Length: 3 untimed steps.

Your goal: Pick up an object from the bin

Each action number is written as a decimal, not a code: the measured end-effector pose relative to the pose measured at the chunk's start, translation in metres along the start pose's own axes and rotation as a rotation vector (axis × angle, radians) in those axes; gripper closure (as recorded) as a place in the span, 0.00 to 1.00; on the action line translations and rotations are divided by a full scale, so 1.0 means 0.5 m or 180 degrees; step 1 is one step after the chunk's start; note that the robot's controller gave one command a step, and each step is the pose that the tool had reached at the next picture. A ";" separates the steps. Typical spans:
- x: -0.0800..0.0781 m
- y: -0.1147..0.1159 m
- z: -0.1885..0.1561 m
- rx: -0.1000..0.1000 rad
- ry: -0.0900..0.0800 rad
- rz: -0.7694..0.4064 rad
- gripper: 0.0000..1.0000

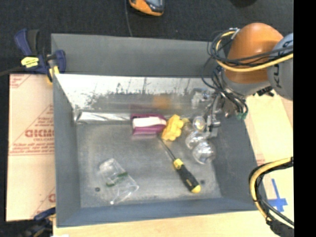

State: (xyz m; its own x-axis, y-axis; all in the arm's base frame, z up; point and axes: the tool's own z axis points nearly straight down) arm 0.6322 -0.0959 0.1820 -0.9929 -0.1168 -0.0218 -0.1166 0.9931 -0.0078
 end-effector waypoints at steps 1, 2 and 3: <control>-0.012 0.027 0.079 0.0009 -0.0012 -0.0130 0.00; -0.025 0.029 0.140 0.0015 -0.0023 -0.0850 0.00; -0.024 0.035 0.179 0.0026 -0.0069 -0.0161 0.00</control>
Offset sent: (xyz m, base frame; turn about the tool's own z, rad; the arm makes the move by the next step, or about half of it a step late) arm 0.0189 0.0136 -0.1120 0.1432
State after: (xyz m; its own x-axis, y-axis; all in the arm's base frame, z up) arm 0.6442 -0.0775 0.0927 -0.9850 -0.1671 -0.0429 -0.1665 0.9859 -0.0177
